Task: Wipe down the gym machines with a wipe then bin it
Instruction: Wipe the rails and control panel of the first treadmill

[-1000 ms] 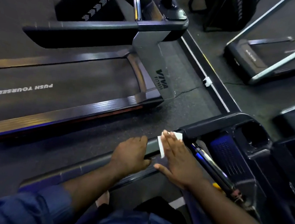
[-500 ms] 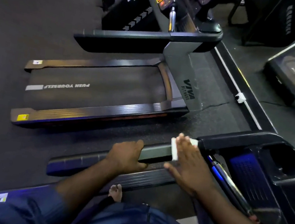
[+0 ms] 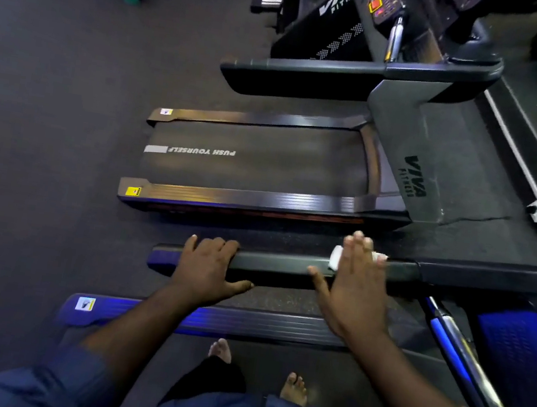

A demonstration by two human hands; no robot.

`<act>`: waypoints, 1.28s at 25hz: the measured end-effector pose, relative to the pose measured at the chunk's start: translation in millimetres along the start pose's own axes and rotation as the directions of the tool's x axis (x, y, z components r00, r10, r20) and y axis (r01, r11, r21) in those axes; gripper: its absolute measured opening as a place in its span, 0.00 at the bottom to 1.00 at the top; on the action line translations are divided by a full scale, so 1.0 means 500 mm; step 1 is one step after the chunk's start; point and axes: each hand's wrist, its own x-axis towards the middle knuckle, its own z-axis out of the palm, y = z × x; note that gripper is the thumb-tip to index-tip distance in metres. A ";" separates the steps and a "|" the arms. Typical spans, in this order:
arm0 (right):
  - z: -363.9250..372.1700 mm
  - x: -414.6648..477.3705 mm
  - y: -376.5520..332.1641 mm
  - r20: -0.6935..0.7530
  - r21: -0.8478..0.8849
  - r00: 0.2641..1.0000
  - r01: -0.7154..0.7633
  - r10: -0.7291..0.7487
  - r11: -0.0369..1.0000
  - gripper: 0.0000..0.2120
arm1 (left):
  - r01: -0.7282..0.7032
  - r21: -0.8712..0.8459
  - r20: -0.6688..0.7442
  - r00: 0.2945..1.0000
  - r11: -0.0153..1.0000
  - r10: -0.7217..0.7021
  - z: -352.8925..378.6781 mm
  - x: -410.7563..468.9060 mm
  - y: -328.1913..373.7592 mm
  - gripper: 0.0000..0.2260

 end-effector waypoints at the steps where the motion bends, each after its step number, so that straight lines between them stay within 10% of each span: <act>1: 0.011 -0.013 -0.036 0.018 -0.007 0.995 0.097 -0.097 0.995 0.50 | 0.000 -0.008 0.009 1.000 1.000 0.000 -0.001 -0.006 -0.009 0.39; 4: 0.024 -0.043 -0.036 0.072 -0.101 0.930 0.366 -0.361 0.925 0.48 | -0.013 -0.038 0.067 0.998 0.999 0.016 -0.010 -0.006 -0.032 0.41; 9: 0.022 -0.001 -0.090 -0.038 0.035 0.993 -0.109 0.110 0.993 0.48 | -0.003 -0.088 0.139 0.990 0.996 0.015 -0.023 -0.008 -0.104 0.41; 14: 0.066 -0.061 -0.188 0.020 -0.044 0.949 0.316 -0.315 0.948 0.42 | -0.131 -0.437 0.094 0.977 0.890 0.190 -0.012 0.008 -0.210 0.36; 19: 0.085 -0.014 -0.240 -0.243 0.169 0.946 -0.177 0.214 0.970 0.32 | -0.107 -0.687 0.061 0.977 0.719 0.204 0.002 0.020 -0.264 0.19; 24: 0.097 -0.071 -0.358 0.003 0.020 0.979 0.202 -0.202 0.979 0.38 | 0.200 -0.959 0.234 0.958 0.199 0.165 -0.013 0.040 -0.289 0.21; 28: 0.083 -0.025 -0.410 -0.021 0.030 0.981 -0.193 0.194 0.981 0.48 | 0.288 -0.943 0.277 0.957 -0.165 0.088 -0.009 0.045 -0.311 0.22; 32: 0.102 -0.062 -0.557 0.167 0.025 0.975 0.148 -0.150 0.989 0.48 | 0.353 -0.905 0.349 0.935 -0.239 0.060 -0.006 0.044 -0.331 0.25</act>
